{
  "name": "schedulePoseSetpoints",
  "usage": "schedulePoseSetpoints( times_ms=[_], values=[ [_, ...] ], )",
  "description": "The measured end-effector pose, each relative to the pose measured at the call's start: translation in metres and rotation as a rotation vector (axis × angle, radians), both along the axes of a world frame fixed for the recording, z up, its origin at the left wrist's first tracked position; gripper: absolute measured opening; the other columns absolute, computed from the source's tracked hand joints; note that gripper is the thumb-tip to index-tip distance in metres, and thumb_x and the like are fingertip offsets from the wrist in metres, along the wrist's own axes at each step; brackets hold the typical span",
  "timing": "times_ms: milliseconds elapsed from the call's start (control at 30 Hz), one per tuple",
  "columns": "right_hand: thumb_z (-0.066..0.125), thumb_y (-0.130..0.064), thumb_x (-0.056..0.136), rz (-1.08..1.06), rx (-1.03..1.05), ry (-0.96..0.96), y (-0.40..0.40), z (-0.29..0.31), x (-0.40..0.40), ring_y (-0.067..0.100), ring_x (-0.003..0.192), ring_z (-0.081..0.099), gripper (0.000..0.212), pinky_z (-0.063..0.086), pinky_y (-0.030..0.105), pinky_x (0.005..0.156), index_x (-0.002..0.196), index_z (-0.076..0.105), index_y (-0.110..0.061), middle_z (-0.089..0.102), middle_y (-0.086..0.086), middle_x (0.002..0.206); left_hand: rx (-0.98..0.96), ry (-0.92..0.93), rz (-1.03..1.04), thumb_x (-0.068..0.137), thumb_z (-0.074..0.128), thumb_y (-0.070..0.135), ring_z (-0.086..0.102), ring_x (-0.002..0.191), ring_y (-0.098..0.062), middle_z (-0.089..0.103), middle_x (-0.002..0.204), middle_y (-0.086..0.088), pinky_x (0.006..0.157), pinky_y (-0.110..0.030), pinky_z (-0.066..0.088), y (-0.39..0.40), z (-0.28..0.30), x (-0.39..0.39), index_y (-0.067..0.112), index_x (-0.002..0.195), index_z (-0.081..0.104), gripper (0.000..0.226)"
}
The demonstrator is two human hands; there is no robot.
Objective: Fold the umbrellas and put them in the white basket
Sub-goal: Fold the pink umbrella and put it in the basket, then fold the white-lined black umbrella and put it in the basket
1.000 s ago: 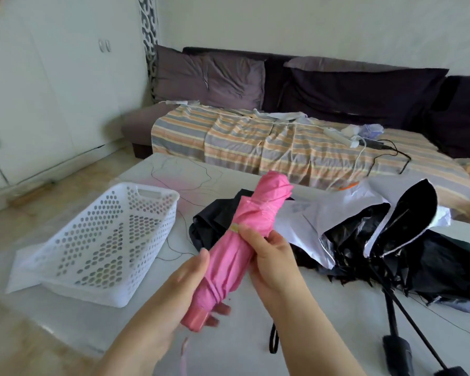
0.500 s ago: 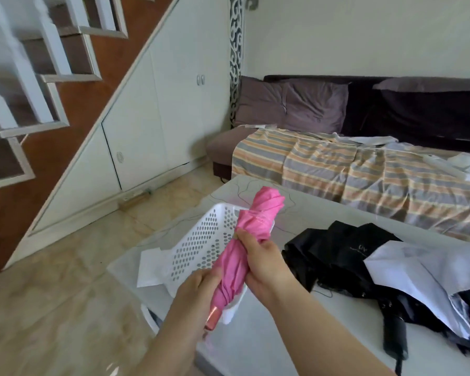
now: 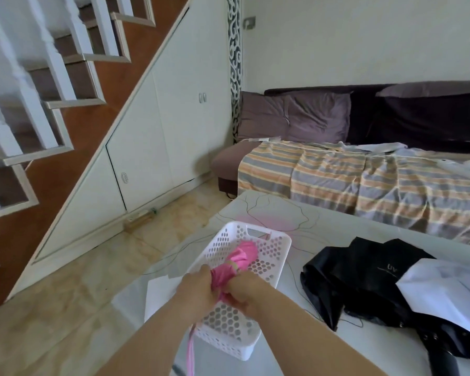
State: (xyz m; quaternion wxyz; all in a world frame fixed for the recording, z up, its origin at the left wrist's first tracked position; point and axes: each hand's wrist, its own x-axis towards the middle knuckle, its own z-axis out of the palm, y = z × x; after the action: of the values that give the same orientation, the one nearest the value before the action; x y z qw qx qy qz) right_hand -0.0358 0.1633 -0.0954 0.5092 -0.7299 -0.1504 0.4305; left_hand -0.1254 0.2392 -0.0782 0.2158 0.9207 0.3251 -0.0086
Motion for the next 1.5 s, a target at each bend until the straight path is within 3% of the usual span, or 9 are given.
schedulePoseSetpoints(
  times_ms=[100, 233, 367, 467, 600, 867, 1033, 1267, 1500],
  values=[
    [0.039, -0.001, 0.096, 0.087, -0.11, -0.147, 0.008, -0.011, -0.001, 0.013, 0.065, 0.046, 0.022, 0.041, 0.024, 0.06, 0.106, 0.058, 0.003, 0.051, 0.006, 0.079, 0.138, 0.082, 0.036, 0.095, 0.044, 0.024, 0.059, 0.088, -0.022, 0.063, 0.102, -0.007, 0.072, -0.027, 0.044, 0.002, -0.008, 0.002, 0.01, 0.104, 0.055, 0.02],
    [0.035, -0.002, 0.098, 0.135, -0.156, -0.314, 0.003, -0.003, -0.002, 0.008, 0.063, 0.041, 0.024, 0.042, 0.021, 0.068, 0.083, 0.051, -0.01, 0.048, 0.004, 0.078, 0.225, 0.112, 0.074, 0.097, 0.043, 0.023, 0.059, 0.089, -0.02, 0.06, 0.092, -0.001, 0.069, -0.025, 0.042, -0.003, -0.005, 0.004, 0.013, 0.099, 0.06, 0.02],
    [0.041, -0.01, 0.098, 0.011, 0.022, -0.425, -0.044, 0.031, 0.004, 0.009, 0.079, 0.057, 0.037, 0.047, 0.015, 0.064, 0.13, 0.056, -0.02, 0.061, 0.0, 0.118, 0.218, -0.148, 0.067, 0.095, 0.049, 0.029, 0.053, 0.073, -0.017, 0.061, 0.083, -0.001, 0.06, -0.026, 0.037, -0.02, 0.023, 0.004, 0.013, 0.093, 0.059, 0.019],
    [0.042, -0.013, 0.097, -0.142, 0.036, -0.56, -0.119, 0.048, 0.024, 0.007, 0.092, 0.056, 0.039, 0.045, 0.01, 0.069, 0.134, 0.051, -0.02, 0.057, -0.005, 0.127, 0.186, -0.392, -0.008, 0.091, 0.054, 0.019, 0.054, 0.073, -0.017, 0.061, 0.084, 0.002, 0.061, -0.028, 0.038, -0.055, 0.039, 0.011, 0.015, 0.093, 0.059, 0.007],
    [0.045, -0.013, 0.096, -0.386, -0.181, -0.723, -0.233, 0.039, 0.047, 0.012, 0.087, 0.051, 0.038, 0.045, 0.018, 0.071, 0.134, 0.048, -0.015, 0.053, 0.001, 0.113, 0.072, -0.54, -0.1, 0.089, 0.058, 0.018, 0.057, 0.074, -0.019, 0.061, 0.087, -0.001, 0.059, -0.028, 0.041, -0.132, 0.035, 0.034, 0.013, 0.104, 0.056, 0.016],
    [0.049, -0.015, 0.093, -0.562, -0.574, -0.769, -0.383, 0.016, 0.065, 0.019, 0.102, 0.048, 0.036, 0.044, 0.028, 0.08, 0.129, 0.043, -0.014, 0.042, 0.002, 0.117, -0.13, -0.343, -0.381, 0.09, 0.055, 0.022, 0.053, 0.089, -0.016, 0.047, 0.088, 0.005, 0.075, -0.027, 0.042, -0.263, -0.024, 0.081, 0.016, 0.116, 0.045, 0.029],
    [0.05, -0.032, 0.094, -0.584, -0.994, -0.904, -0.436, 0.009, 0.093, 0.025, 0.123, 0.04, 0.042, 0.036, 0.033, 0.098, 0.131, 0.039, -0.016, 0.042, 0.005, 0.132, -0.219, -0.366, -0.368, 0.089, 0.057, 0.022, 0.051, 0.082, -0.016, 0.046, 0.076, 0.012, 0.072, -0.027, 0.04, -0.305, -0.035, 0.1, 0.022, 0.098, 0.04, 0.019],
    [0.039, -0.043, 0.1, -0.512, -0.917, -0.604, -0.492, -0.025, 0.111, 0.03, 0.095, 0.061, 0.037, 0.044, 0.029, 0.069, 0.107, 0.049, -0.007, 0.063, 0.012, 0.103, -0.276, -0.404, -0.367, 0.089, 0.057, 0.021, 0.053, 0.078, -0.009, 0.054, 0.088, 0.007, 0.06, -0.019, 0.036, -0.353, -0.047, 0.118, 0.026, 0.096, 0.045, 0.015],
    [0.035, -0.035, 0.103, -0.554, -0.539, -0.58, -0.481, 0.003, 0.102, 0.011, 0.051, 0.041, 0.04, 0.034, 0.02, 0.048, 0.078, 0.055, -0.013, 0.047, -0.005, 0.061, -0.318, -0.381, -0.463, 0.091, 0.054, 0.024, 0.054, 0.074, -0.001, 0.059, 0.088, 0.01, 0.064, -0.013, 0.041, -0.385, -0.031, 0.117, 0.024, 0.089, 0.056, 0.003]
  ],
)
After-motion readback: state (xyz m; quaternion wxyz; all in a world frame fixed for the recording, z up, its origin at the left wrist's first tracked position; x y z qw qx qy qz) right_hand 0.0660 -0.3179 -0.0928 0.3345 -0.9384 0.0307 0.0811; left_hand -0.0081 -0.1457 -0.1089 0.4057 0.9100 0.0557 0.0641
